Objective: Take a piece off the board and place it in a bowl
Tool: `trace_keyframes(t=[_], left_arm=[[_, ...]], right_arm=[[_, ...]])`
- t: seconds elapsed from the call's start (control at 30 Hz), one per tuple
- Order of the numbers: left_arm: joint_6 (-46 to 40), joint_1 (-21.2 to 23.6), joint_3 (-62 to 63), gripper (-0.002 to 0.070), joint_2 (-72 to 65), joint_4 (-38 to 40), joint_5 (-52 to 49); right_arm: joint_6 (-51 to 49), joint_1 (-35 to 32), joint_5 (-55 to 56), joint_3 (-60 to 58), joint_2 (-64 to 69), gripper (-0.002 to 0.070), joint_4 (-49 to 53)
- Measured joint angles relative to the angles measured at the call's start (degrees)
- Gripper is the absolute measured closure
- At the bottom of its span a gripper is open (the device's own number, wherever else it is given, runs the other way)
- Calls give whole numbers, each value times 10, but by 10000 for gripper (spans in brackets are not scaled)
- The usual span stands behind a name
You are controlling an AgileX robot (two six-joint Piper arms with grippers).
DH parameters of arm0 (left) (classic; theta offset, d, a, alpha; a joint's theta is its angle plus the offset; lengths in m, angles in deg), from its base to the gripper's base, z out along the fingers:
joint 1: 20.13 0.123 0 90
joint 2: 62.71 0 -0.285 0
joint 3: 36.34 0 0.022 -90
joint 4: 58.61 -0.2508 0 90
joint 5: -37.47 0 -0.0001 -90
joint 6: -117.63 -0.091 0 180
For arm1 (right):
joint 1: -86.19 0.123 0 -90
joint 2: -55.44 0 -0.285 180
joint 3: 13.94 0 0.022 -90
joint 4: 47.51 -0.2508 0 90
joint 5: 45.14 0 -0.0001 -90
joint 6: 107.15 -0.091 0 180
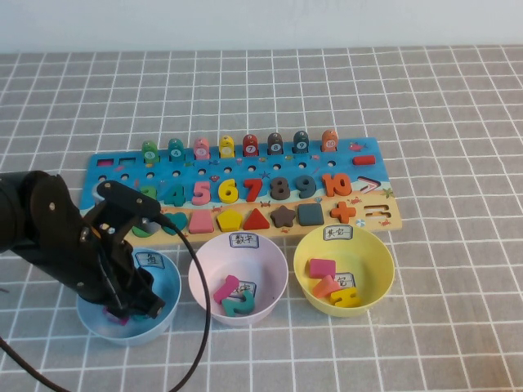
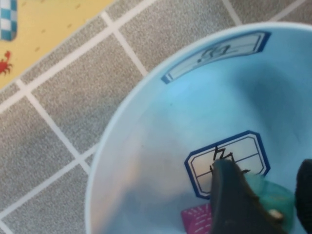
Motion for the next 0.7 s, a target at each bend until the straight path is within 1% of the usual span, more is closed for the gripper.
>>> trace_keyframes(t=[0.1, 0.23, 0.37, 0.5, 0.57, 0.6, 0.7], left_arm=[[1, 0, 1, 382, 0, 5, 2], [4, 0, 1, 335, -1, 5, 6], [4, 0, 1, 325, 11, 3, 6], [4, 0, 1, 323, 73, 2, 9], [3, 0, 1, 338, 115, 2, 11], [3, 0, 1, 358, 136, 2, 9], [2, 0, 1, 449, 182, 2, -17]], right_arm=[[0, 0, 0, 0, 0, 694, 0], [0, 0, 0, 0, 0, 694, 0], [0, 0, 0, 0, 0, 694, 0], [0, 0, 0, 0, 0, 694, 0], [0, 0, 0, 0, 0, 694, 0], [0, 0, 0, 0, 0, 694, 0], [0, 0, 0, 0, 0, 694, 0]])
